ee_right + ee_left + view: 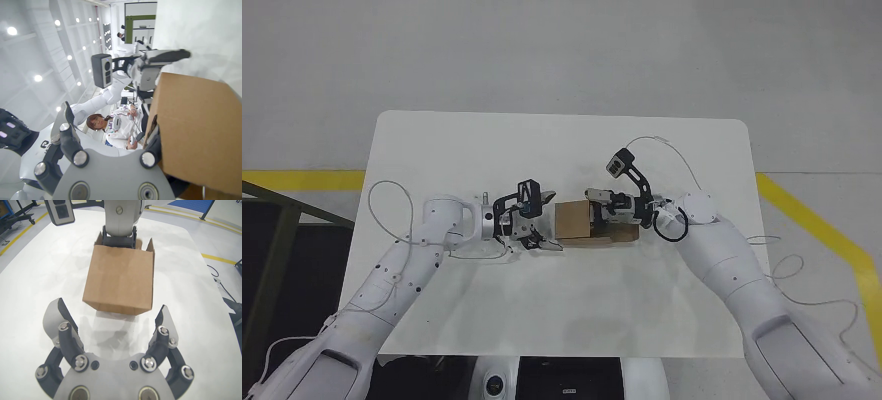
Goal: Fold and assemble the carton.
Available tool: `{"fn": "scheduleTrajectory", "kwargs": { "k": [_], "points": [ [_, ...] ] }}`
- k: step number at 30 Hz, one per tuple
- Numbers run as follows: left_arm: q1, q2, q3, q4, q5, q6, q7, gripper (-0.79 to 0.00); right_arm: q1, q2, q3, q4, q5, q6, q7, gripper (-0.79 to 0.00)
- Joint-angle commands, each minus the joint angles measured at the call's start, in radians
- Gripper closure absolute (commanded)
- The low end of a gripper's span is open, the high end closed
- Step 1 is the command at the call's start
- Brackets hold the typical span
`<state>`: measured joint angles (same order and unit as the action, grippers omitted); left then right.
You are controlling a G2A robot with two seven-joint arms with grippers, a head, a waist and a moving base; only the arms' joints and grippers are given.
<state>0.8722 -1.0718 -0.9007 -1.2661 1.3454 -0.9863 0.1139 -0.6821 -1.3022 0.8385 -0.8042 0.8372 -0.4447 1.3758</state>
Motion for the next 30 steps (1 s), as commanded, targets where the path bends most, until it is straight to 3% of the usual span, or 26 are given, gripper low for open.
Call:
{"fn": "scheduleTrajectory", "kwargs": {
  "k": [1, 10, 30],
  "points": [
    [-0.004, -0.004, 0.008, 0.002, -0.01, -0.001, -0.015, -0.785, -0.005, 0.0, 0.006, -0.013, 0.001, 0.003, 0.003, -0.785],
    [-0.037, -0.023, 0.04, 0.047, -0.053, -0.011, -0.054, -0.785, 0.024, -0.02, -0.021, 0.019, -0.048, 0.01, 0.01, -0.785],
    [-0.041, -0.011, 0.046, 0.063, -0.03, -0.026, -0.023, -0.785, 0.095, -0.048, -0.074, 0.098, -0.138, 0.006, 0.006, -0.785]
  ]
}}
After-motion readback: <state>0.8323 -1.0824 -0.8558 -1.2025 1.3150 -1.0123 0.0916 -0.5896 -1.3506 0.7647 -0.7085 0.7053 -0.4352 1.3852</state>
